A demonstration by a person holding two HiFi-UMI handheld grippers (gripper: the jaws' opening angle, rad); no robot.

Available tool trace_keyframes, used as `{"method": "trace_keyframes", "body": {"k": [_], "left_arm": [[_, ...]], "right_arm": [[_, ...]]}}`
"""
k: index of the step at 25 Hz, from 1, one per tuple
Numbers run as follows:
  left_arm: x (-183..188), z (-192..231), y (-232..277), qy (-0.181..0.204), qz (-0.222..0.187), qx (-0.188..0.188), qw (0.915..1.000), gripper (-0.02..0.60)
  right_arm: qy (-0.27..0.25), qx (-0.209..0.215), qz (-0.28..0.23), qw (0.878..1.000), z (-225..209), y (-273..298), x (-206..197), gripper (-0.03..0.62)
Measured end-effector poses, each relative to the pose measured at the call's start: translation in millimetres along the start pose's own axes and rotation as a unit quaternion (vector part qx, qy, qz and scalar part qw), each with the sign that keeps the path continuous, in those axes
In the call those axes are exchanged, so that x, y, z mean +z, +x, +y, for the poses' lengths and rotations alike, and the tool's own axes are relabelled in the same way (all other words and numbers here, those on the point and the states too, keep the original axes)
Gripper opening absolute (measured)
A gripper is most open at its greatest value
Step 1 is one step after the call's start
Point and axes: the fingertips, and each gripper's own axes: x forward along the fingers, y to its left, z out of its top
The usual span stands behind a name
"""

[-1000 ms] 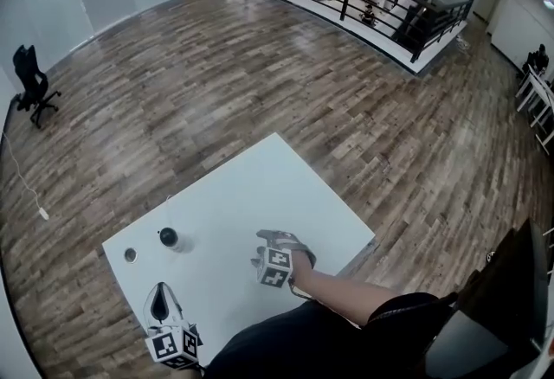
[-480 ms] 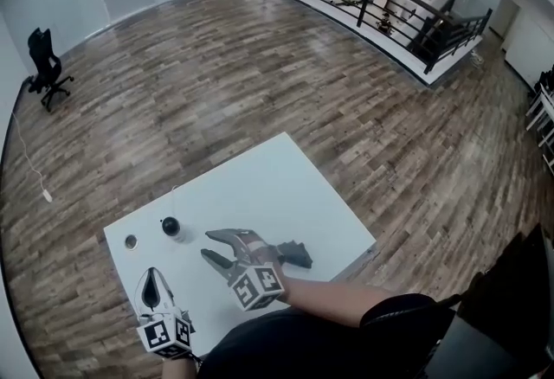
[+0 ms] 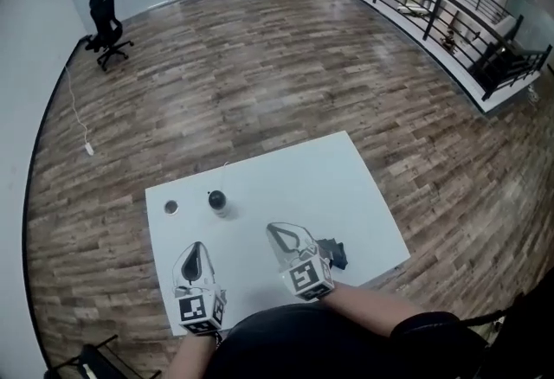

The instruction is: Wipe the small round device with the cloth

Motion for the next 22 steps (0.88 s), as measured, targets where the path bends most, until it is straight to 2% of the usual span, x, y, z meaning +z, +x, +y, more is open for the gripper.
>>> {"method": "trace_keyframes", "body": {"k": [3,7,10,15,22], "left_arm": [[1,-19,-1,-0.005,0.006,-0.008,0.9999,0.008],[-9,-19,-4,0.01,0.034,-0.014,0.9993,0.008],[-15,-25,-6,0.016,0.037,-0.02,0.999,0.008],[-16,-32,-7,0.024,0.046,-0.035,0.998,0.008],[-15,-37,-9,0.008,0.042,-0.042,0.9982,0.008]], "right_arm": [[0.074,0.007,0.016,0.997,0,2,-32,0.003],[0.113,-0.009,0.051,0.992,-6,4,-56,0.003],[0.147,-0.019,0.071,0.986,-11,2,-69,0.003],[0.154,-0.023,0.086,0.984,-8,-6,-80,0.003],[0.158,-0.032,0.088,0.983,-8,-12,-84,0.003]]}}
